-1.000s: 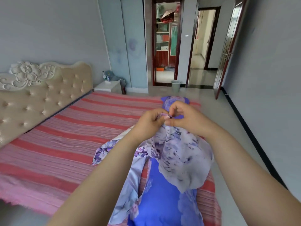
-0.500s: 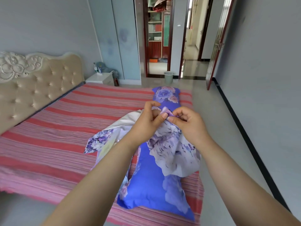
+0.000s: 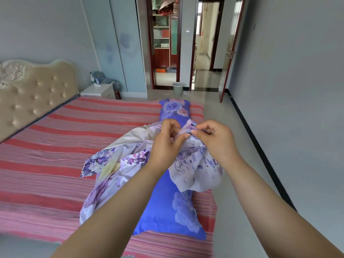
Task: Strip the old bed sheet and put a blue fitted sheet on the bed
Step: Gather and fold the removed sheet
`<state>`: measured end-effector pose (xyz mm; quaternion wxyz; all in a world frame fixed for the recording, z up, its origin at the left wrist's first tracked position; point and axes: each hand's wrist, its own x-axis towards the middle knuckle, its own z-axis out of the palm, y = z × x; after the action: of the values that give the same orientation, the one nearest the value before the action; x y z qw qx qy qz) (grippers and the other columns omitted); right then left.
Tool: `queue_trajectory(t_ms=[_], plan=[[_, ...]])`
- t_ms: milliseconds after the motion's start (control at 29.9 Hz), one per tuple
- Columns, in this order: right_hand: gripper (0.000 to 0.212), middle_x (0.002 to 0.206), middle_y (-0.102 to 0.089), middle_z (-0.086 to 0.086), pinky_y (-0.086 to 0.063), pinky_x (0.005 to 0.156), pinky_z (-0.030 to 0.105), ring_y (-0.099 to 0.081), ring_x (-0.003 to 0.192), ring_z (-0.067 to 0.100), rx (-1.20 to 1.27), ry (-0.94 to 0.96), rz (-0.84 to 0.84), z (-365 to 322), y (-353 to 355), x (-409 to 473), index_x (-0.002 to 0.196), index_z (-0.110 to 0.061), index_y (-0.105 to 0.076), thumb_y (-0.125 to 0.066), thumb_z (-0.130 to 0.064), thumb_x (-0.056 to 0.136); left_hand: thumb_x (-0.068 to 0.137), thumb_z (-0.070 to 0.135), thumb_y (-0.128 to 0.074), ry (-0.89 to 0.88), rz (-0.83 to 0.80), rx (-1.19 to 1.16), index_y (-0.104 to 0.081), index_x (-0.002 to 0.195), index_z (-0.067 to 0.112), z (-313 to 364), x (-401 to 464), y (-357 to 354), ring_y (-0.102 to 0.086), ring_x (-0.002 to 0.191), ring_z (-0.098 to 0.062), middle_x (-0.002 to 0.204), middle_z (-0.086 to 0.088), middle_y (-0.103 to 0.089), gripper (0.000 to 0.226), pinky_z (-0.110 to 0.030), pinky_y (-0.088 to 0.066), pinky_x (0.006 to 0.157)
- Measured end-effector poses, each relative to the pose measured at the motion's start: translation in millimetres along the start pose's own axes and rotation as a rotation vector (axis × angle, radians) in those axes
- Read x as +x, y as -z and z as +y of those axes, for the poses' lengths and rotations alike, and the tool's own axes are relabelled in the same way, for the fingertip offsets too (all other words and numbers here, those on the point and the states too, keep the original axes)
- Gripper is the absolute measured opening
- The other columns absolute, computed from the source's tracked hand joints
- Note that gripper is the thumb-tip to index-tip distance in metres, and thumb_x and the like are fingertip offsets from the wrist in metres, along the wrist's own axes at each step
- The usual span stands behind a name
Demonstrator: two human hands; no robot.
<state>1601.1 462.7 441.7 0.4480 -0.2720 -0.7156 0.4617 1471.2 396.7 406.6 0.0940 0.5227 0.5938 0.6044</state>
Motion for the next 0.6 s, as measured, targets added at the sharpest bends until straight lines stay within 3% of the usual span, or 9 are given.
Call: queue_trajectory(t_ms=[100, 267, 334, 401, 434, 501, 601], plan=[[0.02, 0.078, -0.069, 0.003, -0.05, 0.072, 0.03, -0.058, 0.068, 0.006, -0.072, 0.022, 0.021, -6, 1, 2, 0.078, -0.021, -0.067, -0.068, -0.002, 0.083, 0.084, 0.022, -0.07, -0.001, -0.024, 0.016, -0.045, 0.087, 0.037, -6, 8, 1, -0.053, 0.08, -0.01, 0.083, 0.012, -0.055, 0.029, -0.023, -0.044, 0.072], [0.025, 0.092, -0.064, -0.018, -0.046, 0.083, 0.012, -0.061, 0.091, -0.002, -0.256, 0.125, 0.06, -13, -10, 8, 0.097, -0.027, -0.068, -0.063, -0.004, 0.088, 0.085, 0.024, -0.069, -0.152, -0.11, 0.029, -0.057, 0.084, 0.022, -13, 30, 5, -0.048, 0.07, -0.01, 0.074, 0.008, -0.055, 0.012, -0.015, -0.038, 0.063], [0.038, 0.088, -0.063, -0.02, -0.046, 0.081, 0.013, -0.061, 0.086, -0.002, -0.243, 0.063, 0.095, -16, -21, 11, 0.106, -0.04, -0.059, -0.063, -0.007, 0.088, 0.086, 0.022, -0.068, -0.18, -0.153, 0.0, -0.057, 0.081, 0.025, -17, 39, 12, -0.047, 0.066, -0.004, 0.069, 0.012, -0.053, 0.013, -0.013, -0.037, 0.062], [0.042, 0.079, -0.061, -0.016, -0.046, 0.076, 0.014, -0.059, 0.075, 0.0, -0.266, -0.037, 0.139, -17, -30, 18, 0.118, -0.037, -0.054, -0.065, -0.009, 0.087, 0.087, 0.018, -0.068, -0.23, -0.176, -0.028, -0.055, 0.081, 0.03, -23, 48, 21, -0.048, 0.068, 0.003, 0.069, 0.016, -0.053, 0.019, -0.01, -0.037, 0.063], [0.035, 0.077, -0.061, -0.012, -0.047, 0.073, 0.016, -0.058, 0.07, 0.002, -0.281, -0.087, 0.151, -19, -34, 22, 0.117, -0.027, -0.06, -0.066, -0.009, 0.087, 0.087, 0.017, -0.067, -0.253, -0.194, -0.043, -0.055, 0.082, 0.031, -26, 51, 26, -0.049, 0.07, 0.004, 0.071, 0.019, -0.054, 0.019, -0.009, -0.036, 0.063], [0.011, 0.075, -0.066, 0.0, -0.047, 0.07, 0.024, -0.057, 0.066, 0.009, -0.312, -0.131, 0.159, -21, -41, 25, 0.091, -0.018, -0.069, -0.066, -0.008, 0.086, 0.086, 0.019, -0.068, -0.279, -0.255, -0.074, -0.056, 0.085, 0.032, -33, 58, 34, -0.047, 0.068, 0.002, 0.075, 0.023, -0.055, 0.018, -0.011, -0.036, 0.061], [0.012, 0.08, -0.067, 0.003, -0.045, 0.067, 0.02, -0.058, 0.07, 0.012, -0.366, -0.079, 0.252, -23, -54, 23, 0.079, -0.018, -0.067, -0.065, -0.009, 0.086, 0.084, 0.025, -0.07, -0.322, -0.345, -0.069, -0.054, 0.085, 0.029, -46, 66, 41, -0.043, 0.064, -0.001, 0.074, 0.023, -0.05, 0.017, -0.017, -0.036, 0.059]])
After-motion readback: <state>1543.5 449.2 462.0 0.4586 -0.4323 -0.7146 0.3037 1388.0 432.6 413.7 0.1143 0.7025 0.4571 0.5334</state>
